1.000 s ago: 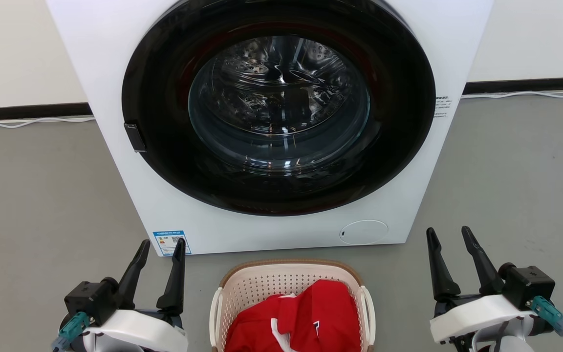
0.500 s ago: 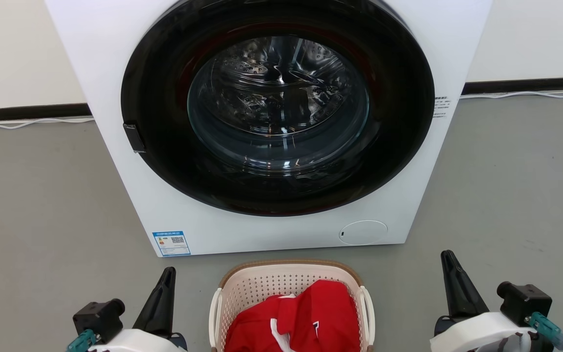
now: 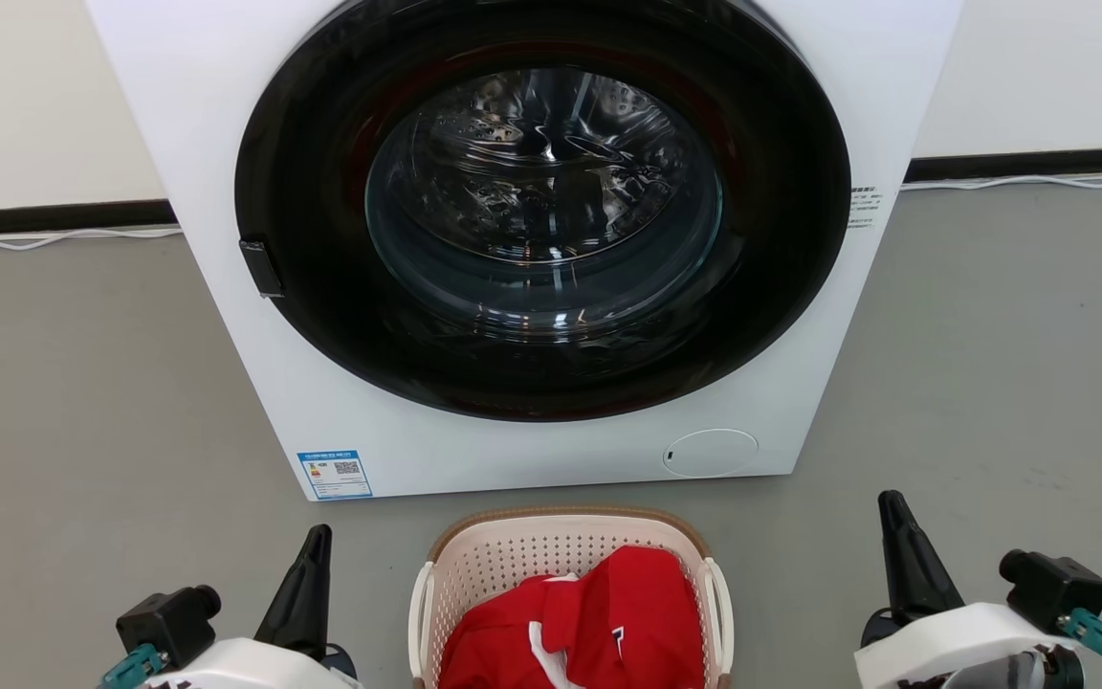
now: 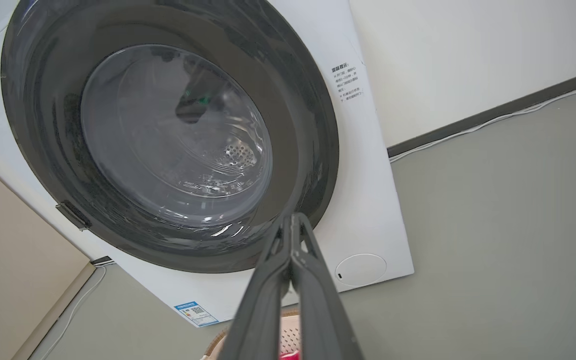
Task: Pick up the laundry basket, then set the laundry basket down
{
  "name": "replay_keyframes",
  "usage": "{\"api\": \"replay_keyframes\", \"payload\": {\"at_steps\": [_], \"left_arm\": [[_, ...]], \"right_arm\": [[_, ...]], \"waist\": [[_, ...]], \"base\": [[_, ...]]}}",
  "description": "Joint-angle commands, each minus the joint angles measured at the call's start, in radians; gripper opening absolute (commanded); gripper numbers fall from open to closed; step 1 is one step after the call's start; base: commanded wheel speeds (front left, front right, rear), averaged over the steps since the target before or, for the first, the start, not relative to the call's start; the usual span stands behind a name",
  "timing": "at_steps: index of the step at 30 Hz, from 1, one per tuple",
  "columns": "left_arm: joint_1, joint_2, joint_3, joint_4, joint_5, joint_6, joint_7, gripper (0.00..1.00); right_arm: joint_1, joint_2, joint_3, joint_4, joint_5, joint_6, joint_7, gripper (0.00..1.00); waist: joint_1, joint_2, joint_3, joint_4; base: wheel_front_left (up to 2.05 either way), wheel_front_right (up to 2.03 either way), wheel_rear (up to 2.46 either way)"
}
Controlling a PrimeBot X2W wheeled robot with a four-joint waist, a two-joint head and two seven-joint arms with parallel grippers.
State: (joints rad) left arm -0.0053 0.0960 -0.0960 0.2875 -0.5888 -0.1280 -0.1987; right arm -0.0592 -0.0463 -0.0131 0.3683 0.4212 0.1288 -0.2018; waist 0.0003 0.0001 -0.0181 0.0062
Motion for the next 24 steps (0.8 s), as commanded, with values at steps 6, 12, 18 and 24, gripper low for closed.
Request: {"api": "replay_keyframes", "payload": {"at_steps": [6, 12, 18, 24], "left_arm": [[-0.045, 0.002, 0.027, -0.03, -0.079, -0.001, 0.021, 0.0], [-0.05, -0.001, 0.04, -0.031, -0.146, -0.001, 0.042, 0.0], [-0.054, -0.005, 0.054, -0.032, -0.222, -0.001, 0.065, 0.0], [-0.059, -0.009, 0.069, -0.033, -0.299, -0.001, 0.089, 0.0]], "right_arm": [[-0.033, -0.003, -0.01, -0.037, 0.089, 0.0, 0.024, 0.0], [-0.034, -0.003, -0.016, -0.043, 0.167, 0.001, 0.045, 0.0], [-0.036, -0.003, -0.023, -0.05, 0.255, 0.001, 0.068, 0.0], [-0.037, -0.003, -0.031, -0.057, 0.345, 0.001, 0.092, 0.0]], "waist": [[-0.0003, -0.0001, 0.001, 0.0], [-0.0003, -0.0001, 0.003, -0.001], [-0.0003, -0.0001, 0.004, -0.001], [-0.0003, -0.0001, 0.006, -0.002]], "base": [[0.0, 0.0, 0.0], [0.0, 0.0, 0.0], [0.0, 0.0, 0.0], [0.0, 0.0, 0.0]]}}
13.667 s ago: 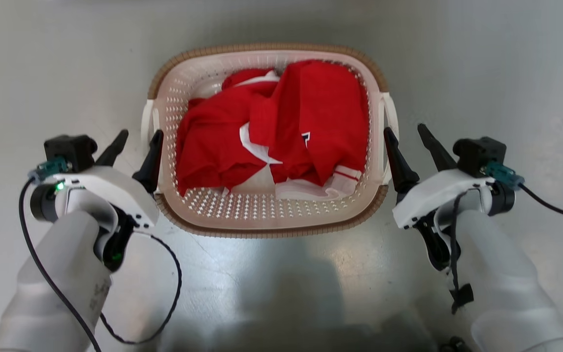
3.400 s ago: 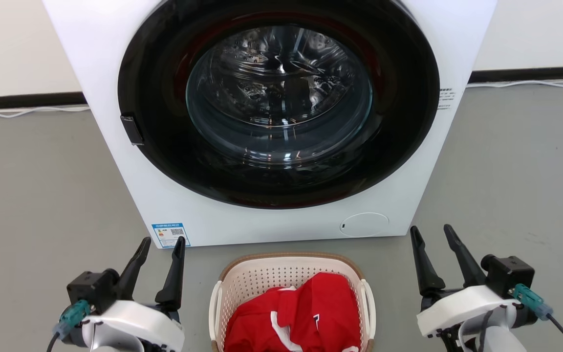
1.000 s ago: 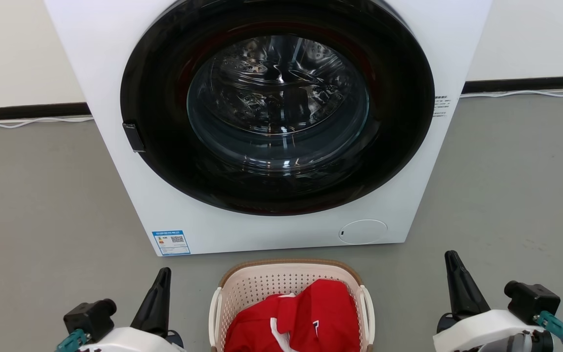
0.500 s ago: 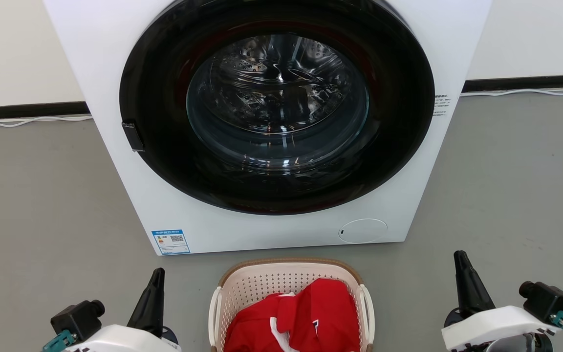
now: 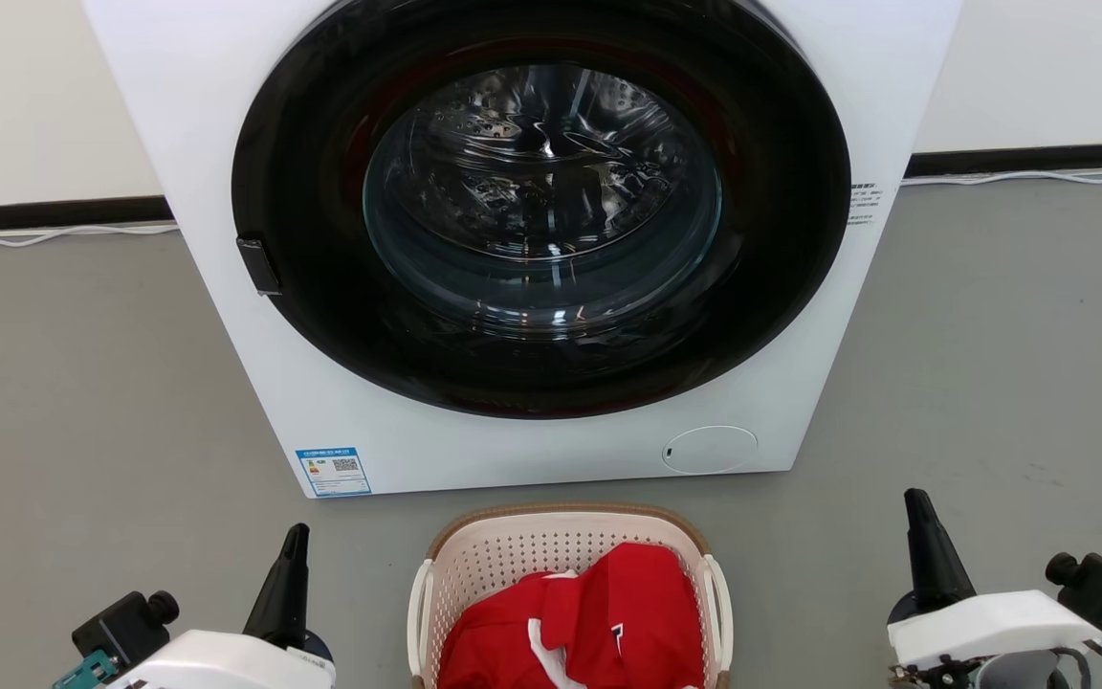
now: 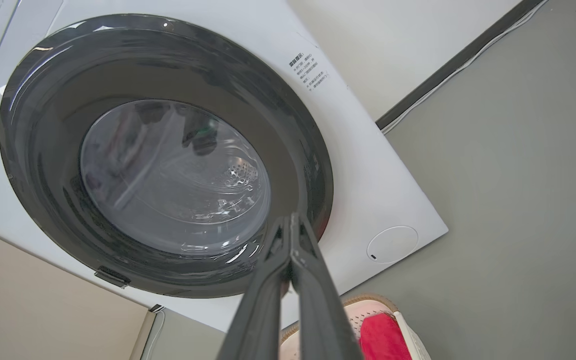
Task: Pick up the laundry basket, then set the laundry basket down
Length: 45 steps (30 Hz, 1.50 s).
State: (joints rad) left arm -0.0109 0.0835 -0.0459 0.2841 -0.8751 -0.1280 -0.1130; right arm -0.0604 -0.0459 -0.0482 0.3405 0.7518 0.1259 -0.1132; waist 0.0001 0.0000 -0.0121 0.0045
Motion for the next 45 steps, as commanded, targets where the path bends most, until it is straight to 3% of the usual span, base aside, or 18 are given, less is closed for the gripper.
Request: {"api": "replay_keyframes", "payload": {"at_steps": [1, 15, 18, 27, 45], "left_arm": [[-0.054, 0.003, 0.021, -0.029, -0.022, -0.001, 0.006, 0.0], [-0.064, -0.006, 0.055, -0.032, -0.193, -0.002, 0.059, 0.0], [-0.071, -0.011, 0.077, -0.033, -0.307, -0.002, 0.095, 0.0], [-0.079, -0.018, 0.101, -0.035, -0.431, -0.002, 0.133, 0.0], [-0.09, -0.027, 0.137, -0.038, -0.612, -0.002, 0.189, 0.0]], "right_arm": [[-0.036, -0.004, 0.003, -0.03, 0.025, 0.004, 0.006, 0.0], [-0.039, -0.004, -0.013, -0.046, 0.226, 0.004, 0.059, 0.0], [-0.041, -0.004, -0.024, -0.056, 0.36, 0.004, 0.095, 0.0], [-0.043, -0.004, -0.036, -0.068, 0.504, 0.004, 0.133, 0.0], [-0.046, -0.004, -0.053, -0.085, 0.716, 0.005, 0.189, 0.0]], "waist": [[-0.0001, 0.0, 0.0, 0.0], [-0.0001, 0.0, 0.004, -0.001], [-0.0001, 0.0, 0.006, -0.002], [-0.0001, 0.0, 0.009, -0.003], [-0.0001, 0.0, 0.013, -0.004]], "base": [[0.0, 0.0, 0.0], [0.0, 0.0, 0.0], [0.0, 0.0, 0.0], [0.0, 0.0, 0.0], [0.0, 0.0, 0.0]]}}
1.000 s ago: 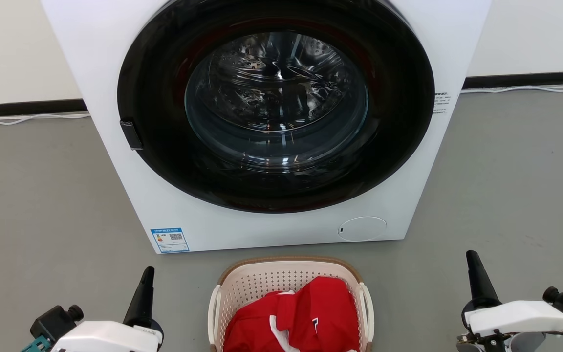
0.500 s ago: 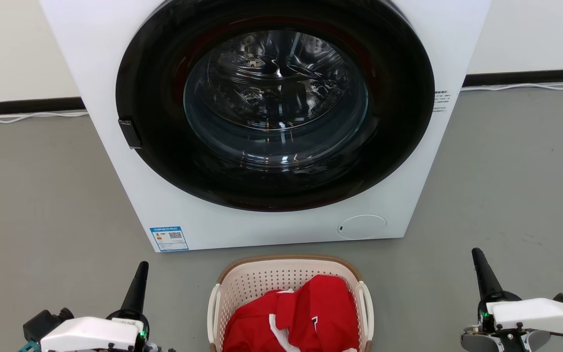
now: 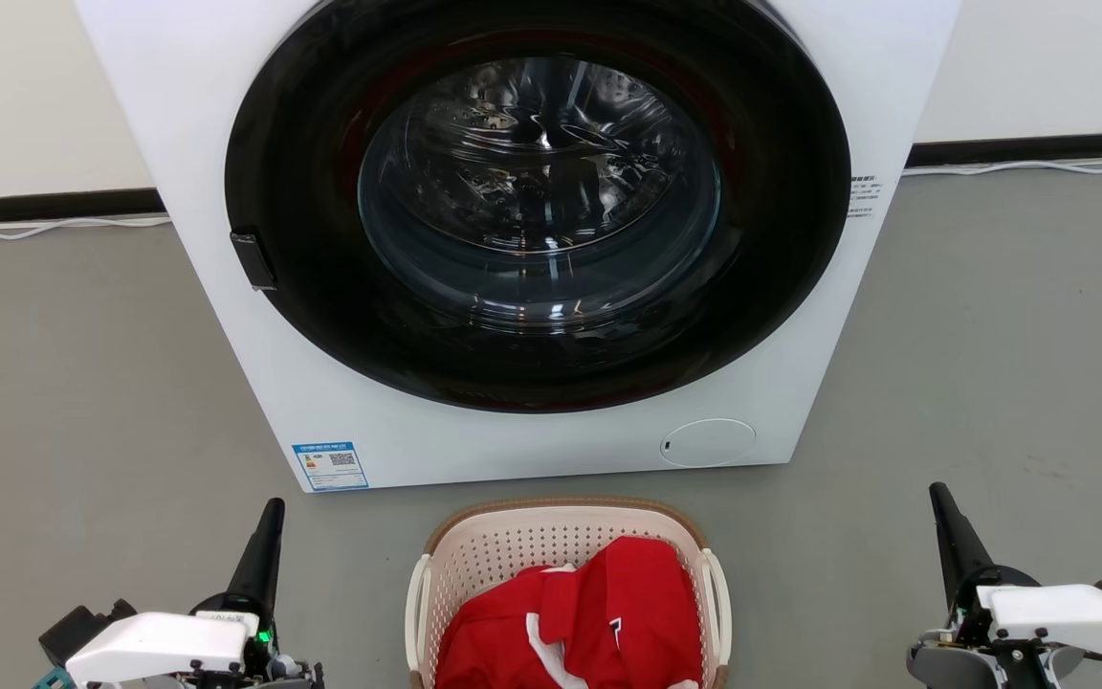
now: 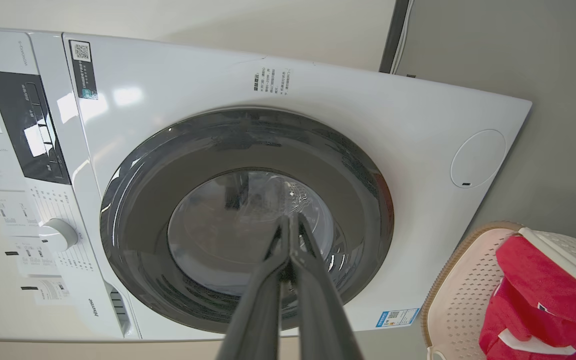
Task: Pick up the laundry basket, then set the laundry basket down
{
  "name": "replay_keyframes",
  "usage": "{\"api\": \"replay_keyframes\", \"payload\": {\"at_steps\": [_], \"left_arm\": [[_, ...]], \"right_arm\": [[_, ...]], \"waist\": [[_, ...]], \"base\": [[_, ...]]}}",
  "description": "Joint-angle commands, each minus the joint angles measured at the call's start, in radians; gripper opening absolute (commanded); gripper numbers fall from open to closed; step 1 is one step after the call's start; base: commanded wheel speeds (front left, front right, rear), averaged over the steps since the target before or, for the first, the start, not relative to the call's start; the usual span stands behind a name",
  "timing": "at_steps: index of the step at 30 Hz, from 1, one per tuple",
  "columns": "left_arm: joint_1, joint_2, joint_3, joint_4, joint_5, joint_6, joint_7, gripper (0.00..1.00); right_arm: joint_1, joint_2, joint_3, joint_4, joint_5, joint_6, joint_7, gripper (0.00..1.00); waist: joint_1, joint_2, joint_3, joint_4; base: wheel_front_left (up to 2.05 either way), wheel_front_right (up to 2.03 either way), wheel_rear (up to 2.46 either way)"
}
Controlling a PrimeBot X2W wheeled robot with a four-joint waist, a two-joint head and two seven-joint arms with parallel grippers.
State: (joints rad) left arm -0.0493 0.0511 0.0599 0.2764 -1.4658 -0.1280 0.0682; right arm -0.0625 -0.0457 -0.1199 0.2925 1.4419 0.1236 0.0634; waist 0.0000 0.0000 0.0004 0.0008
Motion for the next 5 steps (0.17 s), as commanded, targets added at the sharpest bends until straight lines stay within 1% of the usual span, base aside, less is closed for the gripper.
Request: {"api": "replay_keyframes", "payload": {"at_steps": [1, 5], "left_arm": [[-0.052, 0.005, 0.033, -0.03, -0.031, -0.002, 0.011, 0.0], [-0.054, 0.003, 0.04, -0.031, -0.069, -0.003, 0.023, 0.0]], "right_arm": [[-0.044, -0.004, 0.017, -0.038, 0.037, 0.007, 0.015, 0.0], [-0.044, -0.004, 0.014, -0.041, 0.081, 0.007, 0.027, 0.0]], "waist": [[0.0, 0.0, 0.0, 0.0], [0.0, 0.0, 0.001, 0.0]], "base": [[0.0, 0.0, 0.0], [0.0, 0.0, 0.0]]}}
